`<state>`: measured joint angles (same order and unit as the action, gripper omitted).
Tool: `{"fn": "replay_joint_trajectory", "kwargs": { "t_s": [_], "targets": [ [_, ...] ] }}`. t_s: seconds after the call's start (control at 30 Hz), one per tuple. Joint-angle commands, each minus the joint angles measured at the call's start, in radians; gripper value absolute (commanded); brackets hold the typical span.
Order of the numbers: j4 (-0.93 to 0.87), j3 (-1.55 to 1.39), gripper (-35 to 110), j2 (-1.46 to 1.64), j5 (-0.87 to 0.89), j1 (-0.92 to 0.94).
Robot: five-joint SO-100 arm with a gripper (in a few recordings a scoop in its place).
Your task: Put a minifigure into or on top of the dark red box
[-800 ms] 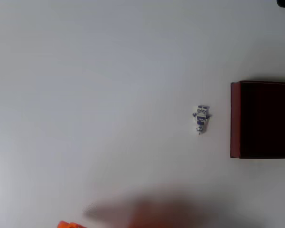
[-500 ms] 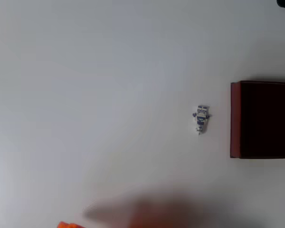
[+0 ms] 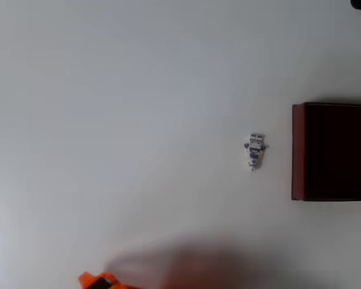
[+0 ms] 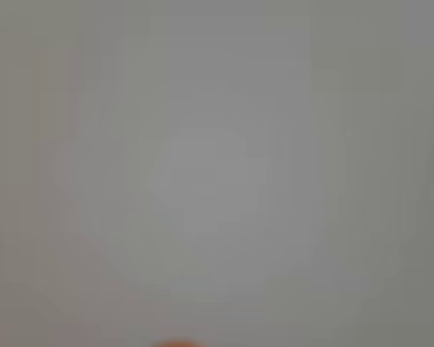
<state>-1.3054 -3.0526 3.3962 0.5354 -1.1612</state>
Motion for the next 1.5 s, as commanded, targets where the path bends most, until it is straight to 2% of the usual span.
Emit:
{"fn": "replay_joint_trajectory", "kwargs": {
  "t_s": [0.0, 0.1, 0.17, 0.3, 0.57, 0.7, 0.83, 0.97, 1.47],
  "targets": [
    [0.011, 0.146, 0, 0.015, 0.272, 0.080],
    [-0.127, 0.302, 3, 0.003, 0.555, 0.195],
    [-0.112, 0.333, 2, -0.005, 0.629, 0.262],
    [-0.207, 0.390, 10, -0.121, 0.928, 0.393],
    [-0.321, 0.446, 30, -0.347, 1.270, 0.644],
    [-0.249, 0.454, 29, -0.437, 1.078, 0.943],
    [-0.222, 0.634, 28, -0.769, 0.983, 1.132],
    [-0.204, 0.818, 28, -1.066, 0.927, 1.229],
    [-0.044, 1.103, 29, -1.649, 0.788, 1.474]
  ]
}}
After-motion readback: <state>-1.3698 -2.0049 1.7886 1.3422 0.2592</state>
